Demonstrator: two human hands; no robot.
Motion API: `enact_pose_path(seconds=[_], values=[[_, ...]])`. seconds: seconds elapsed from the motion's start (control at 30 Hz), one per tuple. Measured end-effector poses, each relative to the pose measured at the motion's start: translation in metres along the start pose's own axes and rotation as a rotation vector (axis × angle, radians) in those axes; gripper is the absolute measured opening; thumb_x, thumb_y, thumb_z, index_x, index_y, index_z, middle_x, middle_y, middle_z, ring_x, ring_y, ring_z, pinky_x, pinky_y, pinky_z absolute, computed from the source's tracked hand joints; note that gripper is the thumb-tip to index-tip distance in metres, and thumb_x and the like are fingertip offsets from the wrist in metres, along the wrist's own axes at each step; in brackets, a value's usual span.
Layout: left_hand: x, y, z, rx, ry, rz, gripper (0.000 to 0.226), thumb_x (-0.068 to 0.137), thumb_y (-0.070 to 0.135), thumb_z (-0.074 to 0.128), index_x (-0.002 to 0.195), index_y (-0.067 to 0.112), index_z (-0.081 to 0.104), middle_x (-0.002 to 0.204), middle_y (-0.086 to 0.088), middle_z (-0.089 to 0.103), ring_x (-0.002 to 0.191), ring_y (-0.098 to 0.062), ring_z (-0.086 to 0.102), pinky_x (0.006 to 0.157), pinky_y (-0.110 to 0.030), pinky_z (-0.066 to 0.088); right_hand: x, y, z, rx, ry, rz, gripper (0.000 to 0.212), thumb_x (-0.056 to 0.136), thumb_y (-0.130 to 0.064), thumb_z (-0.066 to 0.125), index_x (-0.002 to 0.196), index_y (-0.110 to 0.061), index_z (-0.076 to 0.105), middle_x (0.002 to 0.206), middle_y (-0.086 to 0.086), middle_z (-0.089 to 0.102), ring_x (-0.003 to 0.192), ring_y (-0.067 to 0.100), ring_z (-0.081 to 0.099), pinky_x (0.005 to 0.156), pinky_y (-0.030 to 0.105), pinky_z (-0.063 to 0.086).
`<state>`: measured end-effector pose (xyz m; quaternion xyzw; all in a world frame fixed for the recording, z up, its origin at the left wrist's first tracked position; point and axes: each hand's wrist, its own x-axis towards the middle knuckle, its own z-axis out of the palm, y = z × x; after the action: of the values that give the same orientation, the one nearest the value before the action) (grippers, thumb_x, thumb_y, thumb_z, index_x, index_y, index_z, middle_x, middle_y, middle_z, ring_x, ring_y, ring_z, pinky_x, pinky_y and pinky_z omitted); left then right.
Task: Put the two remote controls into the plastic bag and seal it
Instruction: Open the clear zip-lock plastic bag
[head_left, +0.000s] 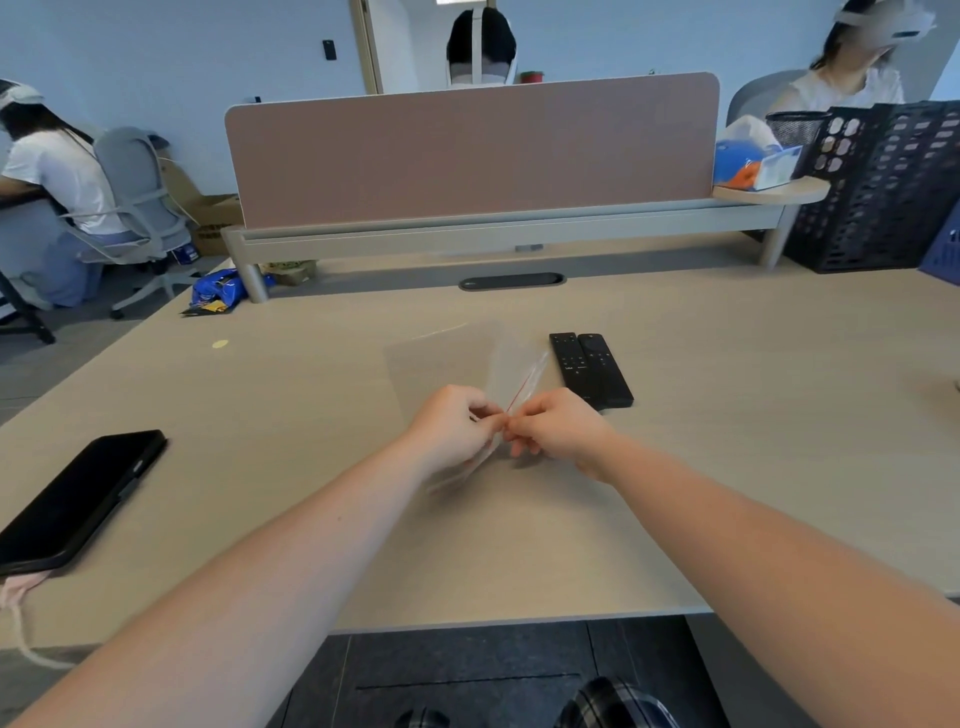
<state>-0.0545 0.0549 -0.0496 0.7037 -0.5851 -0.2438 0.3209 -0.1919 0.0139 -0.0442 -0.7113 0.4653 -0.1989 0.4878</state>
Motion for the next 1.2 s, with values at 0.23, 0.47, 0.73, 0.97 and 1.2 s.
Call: enact_pose_path(seconds=[0.23,0.47,0.73,0.97,1.2], values=[[0.005,0.007,0.0,0.153,0.097,0.045,0.015,0.079,0.011,0.064,0.066,0.018,0.069,0.068,-0.002,0.064,0.073,-0.024,0.061,0.071,-0.033,0.051,0.002,0.001,0.001,0.086,0.028,0.025,0.031,0.082,-0.003,0.053,0.055,-0.014,0.062,0.052,0.006,0.06,0.044,0.01,0.042,0.041,0.018,0.032],[0.011,-0.018,-0.049,0.133,0.291,-0.095,0.027,0.081,0.012,0.061,0.056,0.021,0.056,0.061,0.0,0.063,0.076,-0.03,0.067,0.073,-0.037,0.053,0.001,0.017,-0.007,-0.002,0.249,0.072,0.028,0.08,-0.011,0.05,0.054,-0.009,0.061,0.048,0.005,0.056,0.049,0.018,0.049,0.047,0.02,0.04],[0.019,0.001,-0.054,0.152,0.483,0.014,0.01,0.084,0.016,0.051,0.078,0.01,0.056,0.081,-0.015,0.07,0.074,-0.035,0.065,0.071,-0.043,0.053,0.004,0.008,0.0,-0.178,0.13,0.162,0.034,0.074,-0.013,0.046,0.042,-0.012,0.057,0.042,0.004,0.059,0.046,0.016,0.053,0.05,0.019,0.046],[0.007,0.005,-0.033,0.168,0.3,0.182,0.019,0.078,0.004,0.058,0.079,0.018,0.044,0.067,0.004,0.054,0.066,-0.026,0.054,0.065,-0.033,0.045,0.004,0.002,-0.003,-0.215,-0.002,0.178,0.036,0.082,-0.014,0.044,0.053,-0.012,0.065,0.043,-0.001,0.061,0.042,0.011,0.043,0.044,0.018,0.039],[0.005,0.001,-0.031,0.338,0.22,0.309,0.006,0.076,0.004,0.058,0.076,0.009,0.057,0.075,-0.01,0.066,0.075,-0.033,0.059,0.068,-0.041,0.05,0.014,0.02,-0.028,-0.2,0.403,0.069,0.025,0.085,-0.029,0.054,0.086,-0.005,0.064,0.073,0.004,0.06,0.067,0.021,0.055,0.059,0.027,0.046]])
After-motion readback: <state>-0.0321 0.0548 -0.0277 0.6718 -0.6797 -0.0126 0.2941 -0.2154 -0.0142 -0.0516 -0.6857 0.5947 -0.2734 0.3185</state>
